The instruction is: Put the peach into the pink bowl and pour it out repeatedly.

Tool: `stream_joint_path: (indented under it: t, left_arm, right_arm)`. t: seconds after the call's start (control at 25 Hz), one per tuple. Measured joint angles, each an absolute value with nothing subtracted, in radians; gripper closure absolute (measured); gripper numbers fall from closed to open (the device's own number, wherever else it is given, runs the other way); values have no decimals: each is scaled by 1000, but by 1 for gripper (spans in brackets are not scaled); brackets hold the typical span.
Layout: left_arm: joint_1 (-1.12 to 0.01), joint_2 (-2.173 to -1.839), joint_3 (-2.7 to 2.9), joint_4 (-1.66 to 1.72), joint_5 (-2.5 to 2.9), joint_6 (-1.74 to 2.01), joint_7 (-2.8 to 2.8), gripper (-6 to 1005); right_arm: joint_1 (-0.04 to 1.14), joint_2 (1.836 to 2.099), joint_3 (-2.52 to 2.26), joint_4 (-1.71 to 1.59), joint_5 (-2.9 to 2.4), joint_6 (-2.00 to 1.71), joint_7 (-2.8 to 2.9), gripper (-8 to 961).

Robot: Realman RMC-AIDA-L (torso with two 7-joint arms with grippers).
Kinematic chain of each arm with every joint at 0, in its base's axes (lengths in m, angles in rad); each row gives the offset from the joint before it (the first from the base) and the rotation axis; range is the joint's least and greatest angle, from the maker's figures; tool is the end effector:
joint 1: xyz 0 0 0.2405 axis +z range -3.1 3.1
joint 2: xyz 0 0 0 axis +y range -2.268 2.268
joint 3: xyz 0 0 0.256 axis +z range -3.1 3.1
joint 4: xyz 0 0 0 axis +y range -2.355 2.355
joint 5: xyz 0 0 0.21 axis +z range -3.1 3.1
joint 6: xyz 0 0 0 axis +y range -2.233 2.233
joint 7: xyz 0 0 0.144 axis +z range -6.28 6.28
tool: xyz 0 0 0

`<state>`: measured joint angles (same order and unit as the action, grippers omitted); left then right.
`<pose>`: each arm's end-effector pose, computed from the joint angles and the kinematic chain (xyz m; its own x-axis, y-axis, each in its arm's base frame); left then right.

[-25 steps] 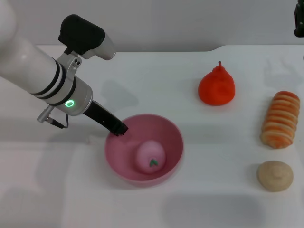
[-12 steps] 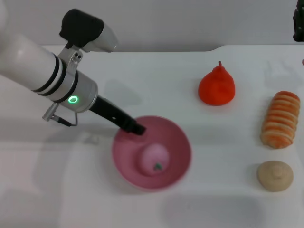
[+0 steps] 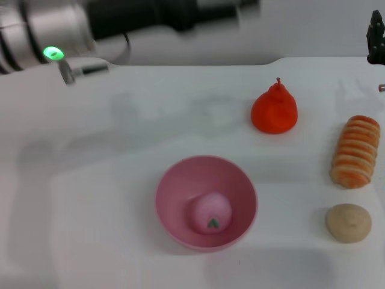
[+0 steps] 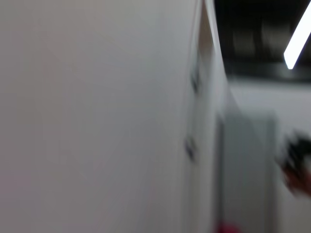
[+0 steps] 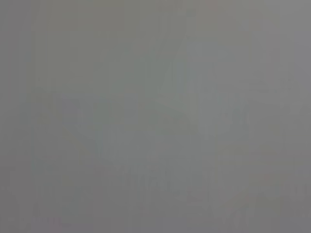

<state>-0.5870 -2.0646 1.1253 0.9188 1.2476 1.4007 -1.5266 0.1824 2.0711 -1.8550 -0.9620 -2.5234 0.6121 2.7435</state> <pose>-0.1152 0.3778 0.0429 0.5669 0.0494 0.8223 0.2929 -0.9451 -0.1452 0.2600 0.3618 0.0190 0.8208 0.0723 -0.5666 -0.5654 -0.0387 -0.8239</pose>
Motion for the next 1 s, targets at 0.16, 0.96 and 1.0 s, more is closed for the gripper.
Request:
stream_joint_path:
  t: [0.16, 0.96, 1.0]
  left_arm:
    - [-527, -2070, 1138, 848, 1016, 1343, -1228, 275]
    - [-352, -2074, 1534, 438, -216, 1296, 7, 152]
    - [-344, -2075, 1534, 438, -218, 1296, 2, 152]
  right_arm:
    - [178, 2073, -1846, -955, -2519, 624, 2744, 598]
    - [239, 2069, -1688, -737, -2408, 775, 2819, 598]
    - [254, 2069, -1679, -707, -2407, 808, 2819, 598]
